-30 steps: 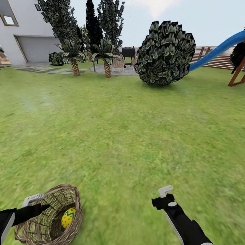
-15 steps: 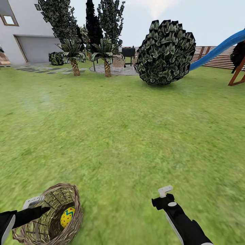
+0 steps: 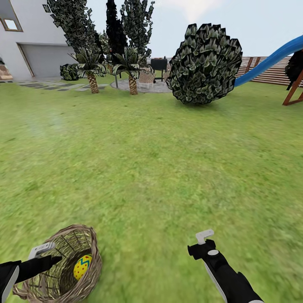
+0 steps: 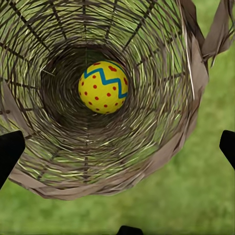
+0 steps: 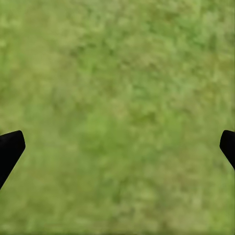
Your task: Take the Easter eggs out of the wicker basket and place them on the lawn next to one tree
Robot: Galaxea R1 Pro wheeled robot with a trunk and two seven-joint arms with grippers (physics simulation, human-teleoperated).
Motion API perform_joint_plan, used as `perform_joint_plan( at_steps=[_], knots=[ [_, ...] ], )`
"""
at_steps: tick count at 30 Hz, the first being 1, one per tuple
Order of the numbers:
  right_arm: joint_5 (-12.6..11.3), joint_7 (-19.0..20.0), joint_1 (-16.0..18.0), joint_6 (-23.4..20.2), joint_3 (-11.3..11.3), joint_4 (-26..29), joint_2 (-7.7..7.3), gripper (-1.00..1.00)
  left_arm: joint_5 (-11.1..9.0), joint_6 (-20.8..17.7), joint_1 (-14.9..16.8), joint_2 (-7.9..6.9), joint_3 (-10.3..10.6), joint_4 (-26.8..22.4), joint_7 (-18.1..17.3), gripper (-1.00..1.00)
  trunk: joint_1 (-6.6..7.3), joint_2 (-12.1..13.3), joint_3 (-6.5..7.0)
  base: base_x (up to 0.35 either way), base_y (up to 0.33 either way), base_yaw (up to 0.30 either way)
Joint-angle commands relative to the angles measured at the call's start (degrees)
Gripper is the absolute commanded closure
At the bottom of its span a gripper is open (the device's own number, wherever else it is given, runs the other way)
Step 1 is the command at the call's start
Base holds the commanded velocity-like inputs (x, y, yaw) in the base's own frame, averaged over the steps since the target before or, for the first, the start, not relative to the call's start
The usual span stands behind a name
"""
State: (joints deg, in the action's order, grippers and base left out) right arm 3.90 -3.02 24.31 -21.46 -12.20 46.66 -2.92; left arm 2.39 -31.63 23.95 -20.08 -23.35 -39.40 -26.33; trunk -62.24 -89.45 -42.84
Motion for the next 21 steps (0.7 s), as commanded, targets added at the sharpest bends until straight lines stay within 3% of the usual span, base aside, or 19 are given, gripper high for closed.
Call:
perform_joint_plan(
  at_steps=[1,21],
  knots=[
    [0.4,-0.23,0.03,-0.43,-0.28,0.08,-0.07,-1.0,0.25,-0.36,0.04,0.04,-0.27,-0.06,-0.39,-1.0,-0.22,-0.44,-0.23,0.0,0.0,0.0],
    [0.4,-0.23,0.03,-0.43,-0.28,0.09,-0.07,-1.0,0.16,-0.36,0.04,0.04,-0.38,-0.06,-0.39,-1.0,-4.62,-8.46,-3.82,0.0,0.0,0.0]
  ],
)
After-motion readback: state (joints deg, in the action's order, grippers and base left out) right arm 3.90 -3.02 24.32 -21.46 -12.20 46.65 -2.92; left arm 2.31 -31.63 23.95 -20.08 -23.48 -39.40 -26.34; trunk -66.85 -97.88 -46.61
